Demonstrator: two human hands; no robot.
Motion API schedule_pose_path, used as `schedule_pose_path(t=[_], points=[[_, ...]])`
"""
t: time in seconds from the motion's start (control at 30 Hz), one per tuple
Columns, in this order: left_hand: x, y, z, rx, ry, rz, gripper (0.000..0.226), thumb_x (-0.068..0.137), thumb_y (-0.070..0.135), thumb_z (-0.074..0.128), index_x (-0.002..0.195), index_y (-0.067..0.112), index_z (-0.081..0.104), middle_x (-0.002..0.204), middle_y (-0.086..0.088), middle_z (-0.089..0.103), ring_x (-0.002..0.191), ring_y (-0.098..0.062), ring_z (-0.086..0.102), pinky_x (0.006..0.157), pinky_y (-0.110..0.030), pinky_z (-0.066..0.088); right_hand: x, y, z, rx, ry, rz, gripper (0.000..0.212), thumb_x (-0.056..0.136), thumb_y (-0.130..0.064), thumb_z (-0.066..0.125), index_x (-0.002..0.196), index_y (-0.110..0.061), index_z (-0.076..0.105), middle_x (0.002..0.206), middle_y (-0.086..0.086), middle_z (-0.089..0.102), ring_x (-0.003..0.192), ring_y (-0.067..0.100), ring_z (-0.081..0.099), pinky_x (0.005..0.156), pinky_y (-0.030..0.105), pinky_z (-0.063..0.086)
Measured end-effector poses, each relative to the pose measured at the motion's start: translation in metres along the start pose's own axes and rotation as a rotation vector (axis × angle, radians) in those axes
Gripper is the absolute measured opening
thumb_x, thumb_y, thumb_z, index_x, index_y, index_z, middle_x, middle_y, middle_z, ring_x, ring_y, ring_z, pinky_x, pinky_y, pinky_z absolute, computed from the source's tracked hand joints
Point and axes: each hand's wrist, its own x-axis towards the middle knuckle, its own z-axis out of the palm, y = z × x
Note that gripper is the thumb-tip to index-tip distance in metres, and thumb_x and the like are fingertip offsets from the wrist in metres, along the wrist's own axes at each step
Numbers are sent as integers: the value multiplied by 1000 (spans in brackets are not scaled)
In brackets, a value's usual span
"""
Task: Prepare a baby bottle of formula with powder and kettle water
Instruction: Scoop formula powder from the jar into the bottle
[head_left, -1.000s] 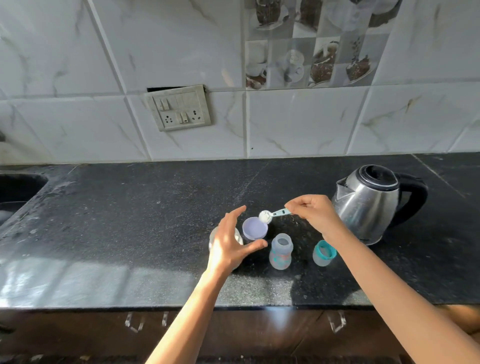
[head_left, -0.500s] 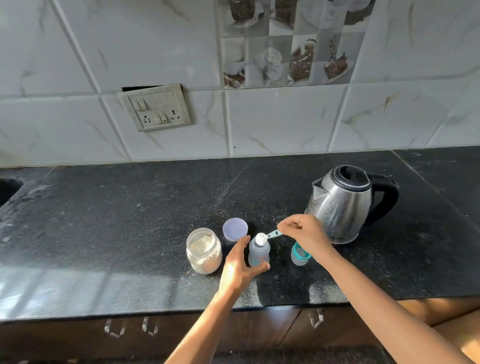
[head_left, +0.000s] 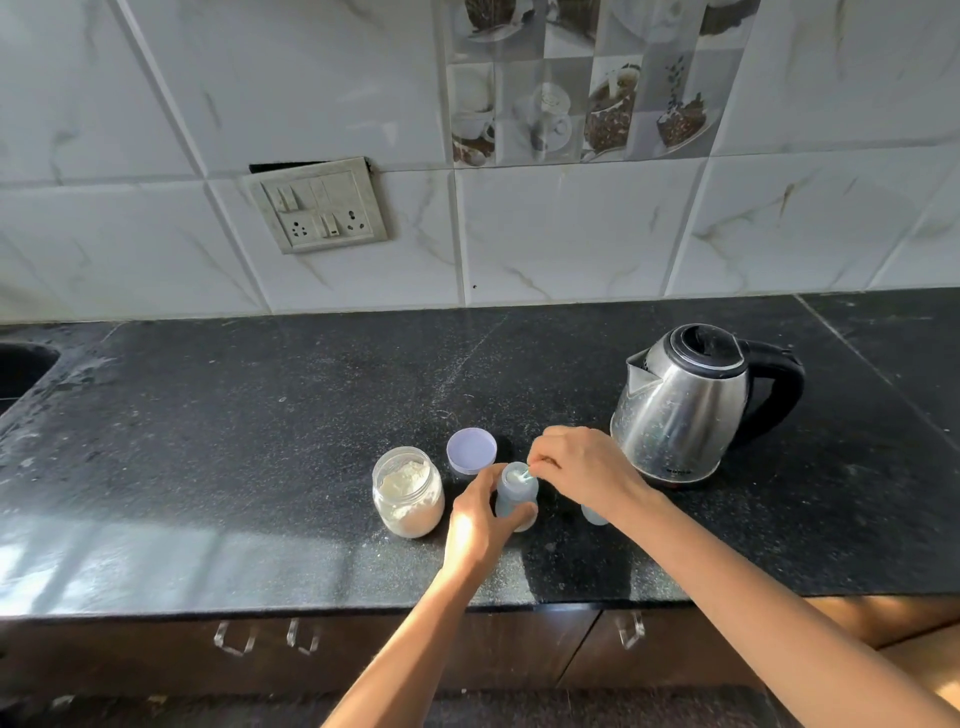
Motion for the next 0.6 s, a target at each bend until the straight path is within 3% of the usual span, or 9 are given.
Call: schedule_pose_path(t=[0.13, 0.23, 0.43, 0.53, 0.6], points=[[0, 1, -1, 33, -2, -2, 45, 70, 32, 78, 107, 44, 55, 97, 23, 65, 91, 13, 57, 72, -5, 42, 6, -3, 5, -159, -165, -198, 14, 90, -13, 57, 88, -7, 70, 83, 7, 62, 70, 26, 61, 62, 38, 49], [0, 2, -3, 56, -10, -5, 47, 69, 32, 78, 108, 45, 53, 96, 24, 65, 90, 16, 55, 70, -4, 42, 4, 3, 17, -143, -92, -213, 9, 83, -3, 62, 74, -4, 63, 69, 10, 55, 55, 31, 56, 49, 38, 46], [0, 1, -5, 107, -25, 8, 46, 70, 36, 75, 108, 49, 51, 95, 25, 64, 90, 17, 54, 69, -3, 42, -5, 2, 15, -82, -9, -192, 10, 82, -4, 63, 73, -6, 61, 68, 7, 54, 56, 24, 53, 47, 37, 45], [1, -2, -4, 107, -21, 12, 47, 69, 37, 75, 109, 47, 52, 98, 23, 65, 91, 15, 55, 72, -7, 43, -5, -2, 7, -136, -107, -165, 10, 89, -9, 58, 80, -6, 63, 77, 6, 53, 62, 25, 53, 54, 38, 44], [1, -3, -3, 103, -14, 17, 47, 69, 37, 76, 109, 48, 52, 98, 23, 65, 92, 13, 56, 73, -11, 45, -4, -5, 4, -170, -113, -181, 10, 85, -3, 59, 75, -6, 60, 72, 4, 44, 56, 23, 45, 49, 35, 36]])
